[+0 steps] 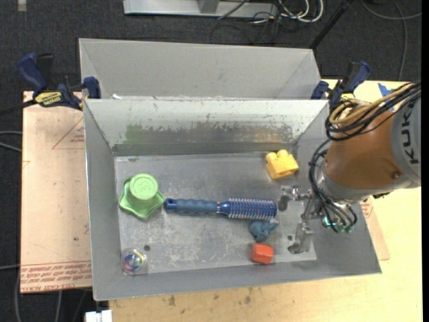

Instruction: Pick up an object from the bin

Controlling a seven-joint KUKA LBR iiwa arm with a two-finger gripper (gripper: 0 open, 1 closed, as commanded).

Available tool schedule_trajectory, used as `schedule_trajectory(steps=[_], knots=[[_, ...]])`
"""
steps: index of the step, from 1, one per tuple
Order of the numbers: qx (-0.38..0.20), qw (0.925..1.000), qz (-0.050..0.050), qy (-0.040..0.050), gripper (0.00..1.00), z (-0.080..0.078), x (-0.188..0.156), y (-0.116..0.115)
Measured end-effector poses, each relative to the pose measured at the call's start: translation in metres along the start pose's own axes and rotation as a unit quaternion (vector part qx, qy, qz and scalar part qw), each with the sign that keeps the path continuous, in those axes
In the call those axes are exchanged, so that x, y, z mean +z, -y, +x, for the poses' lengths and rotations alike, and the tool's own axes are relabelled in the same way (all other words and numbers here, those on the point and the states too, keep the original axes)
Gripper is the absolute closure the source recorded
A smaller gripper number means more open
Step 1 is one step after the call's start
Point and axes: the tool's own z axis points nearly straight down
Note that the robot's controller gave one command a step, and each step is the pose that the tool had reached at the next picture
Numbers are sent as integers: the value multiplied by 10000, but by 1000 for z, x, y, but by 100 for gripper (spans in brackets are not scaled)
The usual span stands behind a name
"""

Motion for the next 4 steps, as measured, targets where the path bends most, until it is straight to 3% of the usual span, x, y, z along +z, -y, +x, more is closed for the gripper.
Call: schedule_trajectory(steps=[1,2,3,4], knots=[[-512,9987,-3,45,0,-44,56,-48],[-180,9998,-4,60,0,-76,56,-83],[-175,9998,4,42,100,-75,57,-81],[-144,9998,13,96,100,-109,-120,-58]])
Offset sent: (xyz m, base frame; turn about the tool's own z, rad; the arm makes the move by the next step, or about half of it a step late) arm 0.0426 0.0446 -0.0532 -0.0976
